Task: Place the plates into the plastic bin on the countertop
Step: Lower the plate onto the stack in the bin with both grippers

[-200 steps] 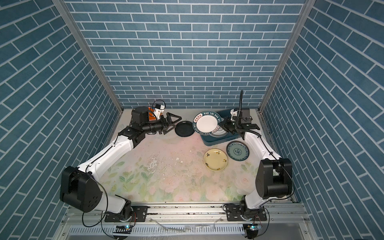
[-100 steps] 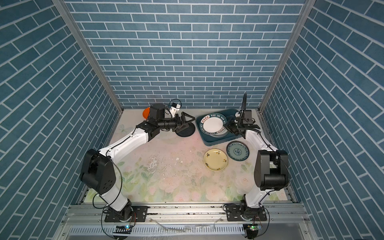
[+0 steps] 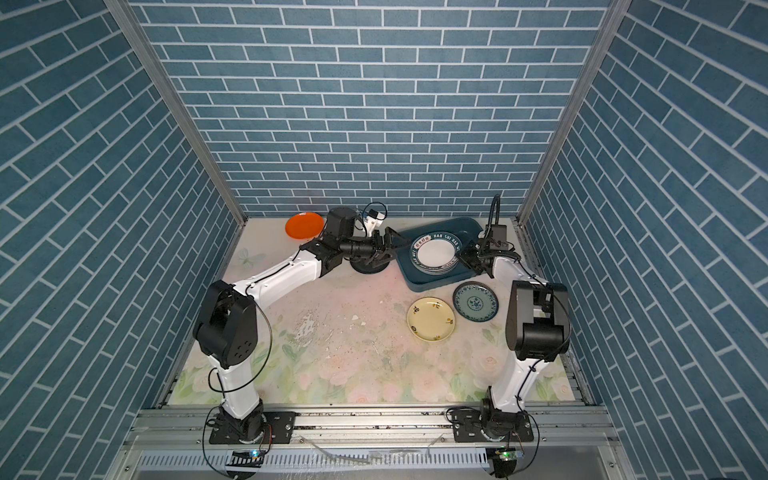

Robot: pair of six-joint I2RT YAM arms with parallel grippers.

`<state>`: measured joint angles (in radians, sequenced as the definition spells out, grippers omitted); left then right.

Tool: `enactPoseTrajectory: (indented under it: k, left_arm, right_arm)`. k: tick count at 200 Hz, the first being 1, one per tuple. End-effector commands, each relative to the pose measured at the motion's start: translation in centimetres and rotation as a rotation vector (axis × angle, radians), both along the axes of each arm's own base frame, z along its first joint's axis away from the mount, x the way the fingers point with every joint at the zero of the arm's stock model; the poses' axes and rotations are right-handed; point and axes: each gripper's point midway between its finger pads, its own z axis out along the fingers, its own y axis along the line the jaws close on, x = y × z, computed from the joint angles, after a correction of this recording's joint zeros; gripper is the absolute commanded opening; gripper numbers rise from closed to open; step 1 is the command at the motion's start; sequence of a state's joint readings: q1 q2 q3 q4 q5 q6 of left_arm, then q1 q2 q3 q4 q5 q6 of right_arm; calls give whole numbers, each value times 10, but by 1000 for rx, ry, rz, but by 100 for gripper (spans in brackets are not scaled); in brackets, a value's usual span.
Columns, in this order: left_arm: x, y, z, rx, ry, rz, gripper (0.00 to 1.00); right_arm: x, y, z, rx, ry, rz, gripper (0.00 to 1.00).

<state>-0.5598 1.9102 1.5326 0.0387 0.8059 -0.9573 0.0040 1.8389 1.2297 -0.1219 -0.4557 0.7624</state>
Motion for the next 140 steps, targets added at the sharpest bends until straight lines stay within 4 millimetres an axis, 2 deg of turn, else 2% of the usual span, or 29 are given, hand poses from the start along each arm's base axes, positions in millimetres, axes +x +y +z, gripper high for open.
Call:
enactPoseTrajectory:
  k: [1, 69, 140]
  left_arm:
    - [3, -7, -3, 1, 31, -1, 100]
    - [9, -10, -16, 22, 68, 11, 100]
    - [9, -11, -16, 26, 73, 6, 100]
  right_arm:
    - [20, 0, 18, 24, -70, -9, 0]
    - [26, 3, 2, 34, -44, 5, 0]
    - [34, 2, -7, 33, -29, 1, 0]
